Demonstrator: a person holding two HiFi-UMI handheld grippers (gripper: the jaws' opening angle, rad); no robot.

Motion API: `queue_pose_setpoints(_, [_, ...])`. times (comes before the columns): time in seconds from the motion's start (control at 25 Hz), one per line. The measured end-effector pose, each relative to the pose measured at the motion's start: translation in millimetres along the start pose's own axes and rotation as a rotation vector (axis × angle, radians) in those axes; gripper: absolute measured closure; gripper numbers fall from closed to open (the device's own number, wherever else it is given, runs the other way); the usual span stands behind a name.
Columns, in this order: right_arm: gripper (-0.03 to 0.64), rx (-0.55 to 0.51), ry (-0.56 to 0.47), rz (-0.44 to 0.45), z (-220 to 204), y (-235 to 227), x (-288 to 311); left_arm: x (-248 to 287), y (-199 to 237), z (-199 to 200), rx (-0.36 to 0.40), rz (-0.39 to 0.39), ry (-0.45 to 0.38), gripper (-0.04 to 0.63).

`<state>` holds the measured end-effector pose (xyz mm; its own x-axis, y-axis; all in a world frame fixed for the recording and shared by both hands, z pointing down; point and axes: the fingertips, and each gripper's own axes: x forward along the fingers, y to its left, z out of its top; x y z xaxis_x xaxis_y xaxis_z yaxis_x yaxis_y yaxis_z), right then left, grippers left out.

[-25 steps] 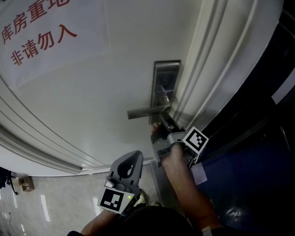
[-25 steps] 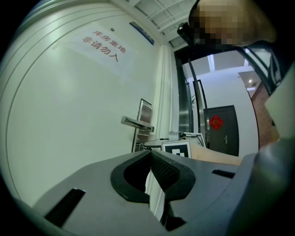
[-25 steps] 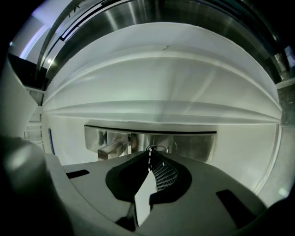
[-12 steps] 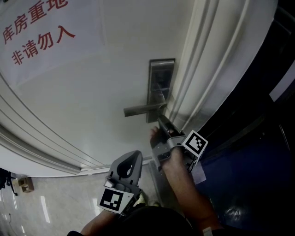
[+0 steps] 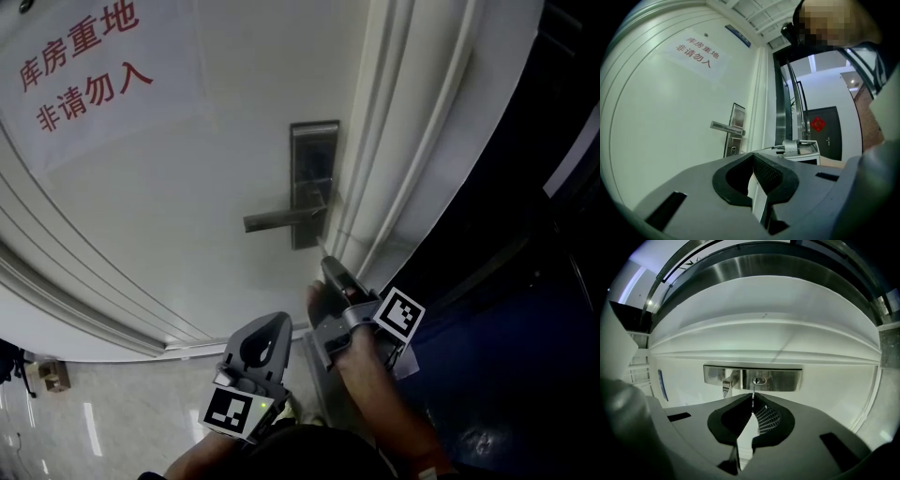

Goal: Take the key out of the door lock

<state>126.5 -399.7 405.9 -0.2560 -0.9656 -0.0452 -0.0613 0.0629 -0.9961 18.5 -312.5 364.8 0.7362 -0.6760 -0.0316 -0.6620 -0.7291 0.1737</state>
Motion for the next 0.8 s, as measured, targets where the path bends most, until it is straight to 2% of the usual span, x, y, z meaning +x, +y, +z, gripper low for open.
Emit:
queue_pose_setpoints(0.32, [0.595,0.037,0.066,0.024,-24.8,3.5,-47.5,-13.0,-27.6,4.4,0.021,0.009,-0.003,0.589])
queue_pose_setpoints(0.8, [0.597,0.062,0.109,0.063,-40.6,16.0,-96.6,-29.1,-65.3,8.7,0.042,0.006,-0.023,0.589])
